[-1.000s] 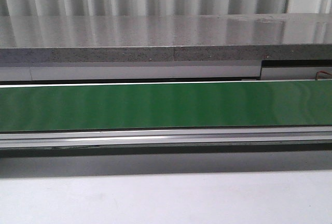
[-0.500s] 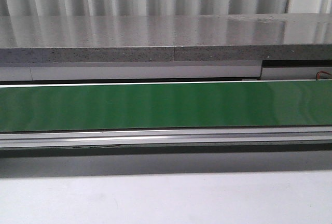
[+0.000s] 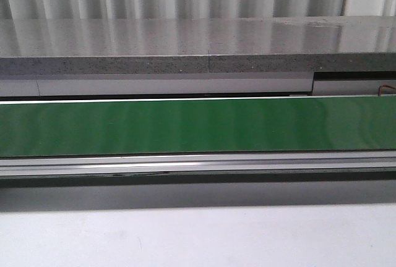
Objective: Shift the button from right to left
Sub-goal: 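Close the right gripper around the yellow push button's black body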
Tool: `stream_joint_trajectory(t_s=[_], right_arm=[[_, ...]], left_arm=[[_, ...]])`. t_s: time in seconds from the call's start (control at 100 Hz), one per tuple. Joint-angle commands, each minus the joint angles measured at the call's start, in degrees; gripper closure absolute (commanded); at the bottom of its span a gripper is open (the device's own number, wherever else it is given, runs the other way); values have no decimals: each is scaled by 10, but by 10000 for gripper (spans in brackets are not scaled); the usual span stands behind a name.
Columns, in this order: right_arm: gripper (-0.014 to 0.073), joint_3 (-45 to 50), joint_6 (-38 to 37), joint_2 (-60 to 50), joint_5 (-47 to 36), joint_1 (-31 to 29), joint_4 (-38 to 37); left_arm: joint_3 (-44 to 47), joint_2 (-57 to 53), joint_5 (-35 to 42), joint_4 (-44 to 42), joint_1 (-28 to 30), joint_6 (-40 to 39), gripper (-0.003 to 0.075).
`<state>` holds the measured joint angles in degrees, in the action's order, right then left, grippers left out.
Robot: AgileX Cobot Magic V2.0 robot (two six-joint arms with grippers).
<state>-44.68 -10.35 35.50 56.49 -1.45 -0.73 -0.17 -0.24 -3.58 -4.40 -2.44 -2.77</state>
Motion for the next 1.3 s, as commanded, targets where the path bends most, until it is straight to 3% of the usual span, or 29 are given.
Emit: stream_joint_trajectory(t_s=[0.0, 0.22, 0.4, 0.79, 1.29], right_arm=[[-32, -42, -2, 49, -27, -1, -5], [-32, -111, -1, 174, -29, -26, -45], [-32, -148, 16, 270, -41, -102, -59], [-32, -194, 139, 447, -133, -272, 53], [-32, -227, 195, 610, -211, -297, 107]], left_arm=[[15, -20, 48, 3, -4, -6, 740], [15, -20, 48, 3, -4, -6, 740], [15, -20, 48, 3, -4, -6, 740], [15, -20, 48, 3, -4, -6, 740], [15, -20, 48, 3, -4, -6, 740]])
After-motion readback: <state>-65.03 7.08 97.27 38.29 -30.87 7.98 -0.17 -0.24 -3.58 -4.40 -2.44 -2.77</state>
